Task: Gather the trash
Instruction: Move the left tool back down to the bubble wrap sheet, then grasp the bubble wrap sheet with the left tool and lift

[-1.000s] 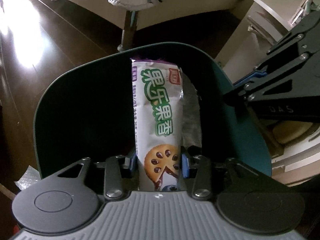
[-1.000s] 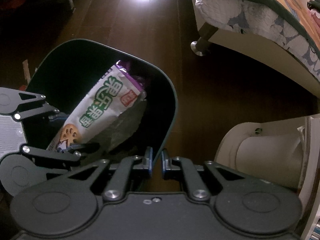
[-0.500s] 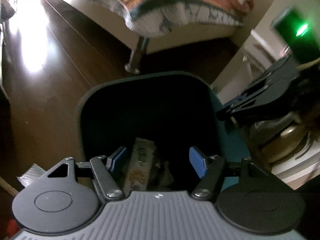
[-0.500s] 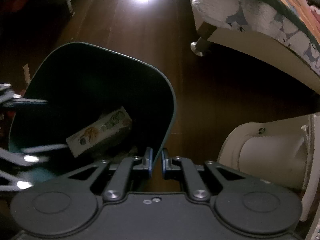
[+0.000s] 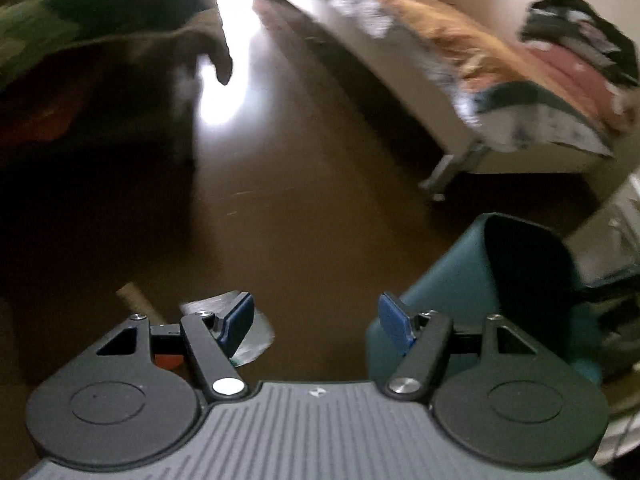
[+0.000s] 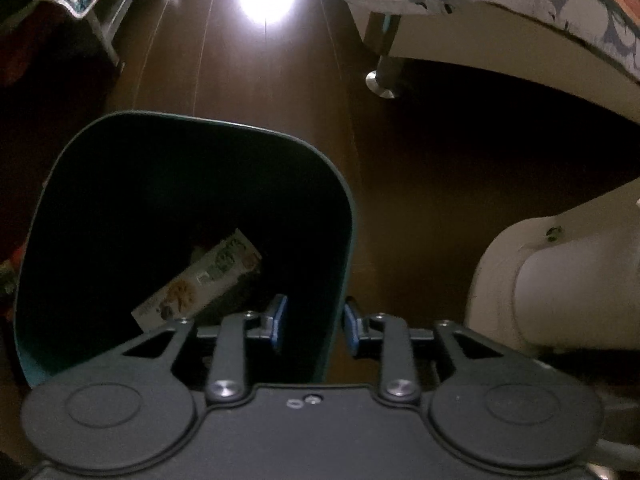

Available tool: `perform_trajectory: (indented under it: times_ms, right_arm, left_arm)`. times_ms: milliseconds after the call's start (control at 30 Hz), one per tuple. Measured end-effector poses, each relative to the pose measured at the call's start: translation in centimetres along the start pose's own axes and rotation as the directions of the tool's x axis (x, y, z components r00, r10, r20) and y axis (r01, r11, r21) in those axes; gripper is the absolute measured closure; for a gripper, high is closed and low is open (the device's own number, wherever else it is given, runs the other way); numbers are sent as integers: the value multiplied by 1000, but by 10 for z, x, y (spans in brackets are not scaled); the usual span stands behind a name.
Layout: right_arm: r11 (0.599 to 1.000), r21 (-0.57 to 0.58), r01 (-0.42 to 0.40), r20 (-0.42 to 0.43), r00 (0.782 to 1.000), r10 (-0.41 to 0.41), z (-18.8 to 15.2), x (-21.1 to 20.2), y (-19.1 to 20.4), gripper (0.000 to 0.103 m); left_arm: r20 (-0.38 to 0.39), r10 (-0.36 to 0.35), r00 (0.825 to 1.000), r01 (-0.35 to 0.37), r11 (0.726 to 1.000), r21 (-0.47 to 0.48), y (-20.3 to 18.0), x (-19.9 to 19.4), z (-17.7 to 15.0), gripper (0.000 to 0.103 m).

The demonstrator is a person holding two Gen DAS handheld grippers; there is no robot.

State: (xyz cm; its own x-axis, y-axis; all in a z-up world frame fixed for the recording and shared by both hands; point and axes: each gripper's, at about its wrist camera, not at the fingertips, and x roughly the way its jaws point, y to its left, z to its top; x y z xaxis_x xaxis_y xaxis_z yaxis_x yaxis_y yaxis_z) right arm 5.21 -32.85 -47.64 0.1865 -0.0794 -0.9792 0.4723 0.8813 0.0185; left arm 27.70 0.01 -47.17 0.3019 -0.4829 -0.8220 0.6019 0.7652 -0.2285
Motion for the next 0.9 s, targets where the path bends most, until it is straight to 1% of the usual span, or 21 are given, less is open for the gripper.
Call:
perform_trajectory:
  times_ms: [133,200,267,300,367,433,467,500,567,633,667,700,733,800,833,900]
  right_arm:
    - [999,13,-36,1,999,36,-2,16,-7,70]
    - [998,33,-60,-4,998,60,-3,24,-9,61]
    - [997,39,-65,-4,998,65,-3,28,-9,57]
    - [998,33,-56,-15,998,57,-3,29,-8,56]
    - [998,25,-53,-22,998,53,-3,30,-6,56]
    - [999,17,-39,-32,999,39,-1,28,-5,59]
    - [999,23,-40,-33,999,40,0,28,-5,61]
    - [999,28,-31,-37,999,32,0,27,-5,66]
    - [999,40,-24,-50,998,26,1,31,-5,67]
    - [998,53,-18,-55,998,21,1,34,-7,70]
    - [998,63,-3,-52,999,6,1,35,-8,77]
    - [997,75,15,-52,999,-11,0,36,-10,87]
    - [996,87,21,-49,999,-16,0,36,-13,90]
    - [994,104,22,-41,999,-18,-3,36,-18,100]
    - [994,106,17,-36,999,-14,-4,36,-19,100]
    - [992,126,17,-2,1000,-16,-7,33,-19,101]
  left_arm:
    - [-8,93,996,-94,996,-15,21,10,-10,35]
    - [-28,139,990,-140,990,-30,32,19,-16,35]
    - [-52,174,983,-177,982,-64,49,27,-24,35]
    - [-70,197,978,-203,976,-81,56,33,-26,35]
    - [-94,220,971,-229,967,-108,70,44,-31,35]
    - [-122,245,962,-260,957,-131,82,57,-35,35]
    - [-130,247,960,-264,954,-141,89,60,-40,35]
    - [-140,243,960,-264,952,-156,95,66,-42,35]
    - [-160,221,962,-249,951,-183,103,81,-45,35]
    - [-168,223,960,-253,950,-183,104,96,-46,35]
    - [-175,221,960,-252,950,-183,103,105,-46,35]
    - [-183,212,960,-246,951,-190,103,115,-46,35]
    - [-193,204,960,-242,950,-199,104,126,-46,35]
    - [-212,186,959,-231,949,-213,104,147,-46,35]
    - [-225,174,959,-223,950,-217,104,160,-45,35]
    - [-246,180,952,-234,949,-213,100,178,-43,35]
